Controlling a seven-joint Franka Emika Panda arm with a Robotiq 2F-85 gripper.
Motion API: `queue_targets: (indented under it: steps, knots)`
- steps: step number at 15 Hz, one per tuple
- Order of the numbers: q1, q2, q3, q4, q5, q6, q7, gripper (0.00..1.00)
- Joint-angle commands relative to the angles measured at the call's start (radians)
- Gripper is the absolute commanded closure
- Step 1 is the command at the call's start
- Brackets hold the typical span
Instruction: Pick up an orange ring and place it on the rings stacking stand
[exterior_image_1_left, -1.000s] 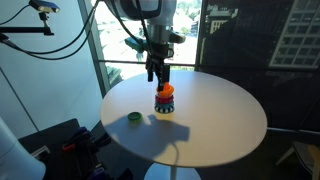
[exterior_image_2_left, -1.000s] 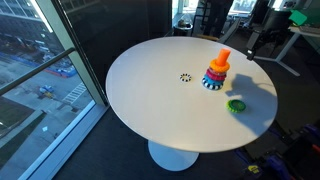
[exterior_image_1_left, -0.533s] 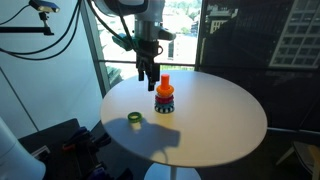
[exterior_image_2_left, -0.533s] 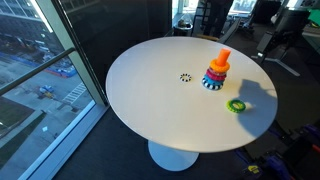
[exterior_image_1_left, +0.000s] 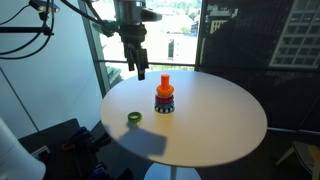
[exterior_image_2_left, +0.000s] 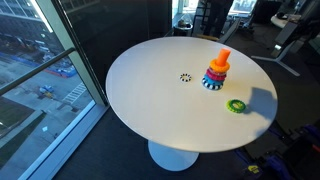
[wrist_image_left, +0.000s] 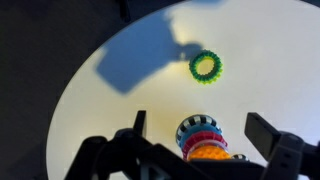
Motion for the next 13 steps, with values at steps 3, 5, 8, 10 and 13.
queue_targets:
  steps: [3,5,8,10,13]
  knots:
    - [0.019,-0.079,0.027,0.028,0.013,-0.126,-0.006,0.00]
    - [0.026,-0.082,0.033,0.048,0.013,-0.176,-0.006,0.00]
    - [0.029,-0.083,0.041,0.074,0.006,-0.218,0.003,0.00]
    - [0.028,-0.080,0.039,0.047,0.004,-0.179,0.000,0.00]
    - [0.028,-0.077,0.039,0.043,0.004,-0.179,0.000,0.00]
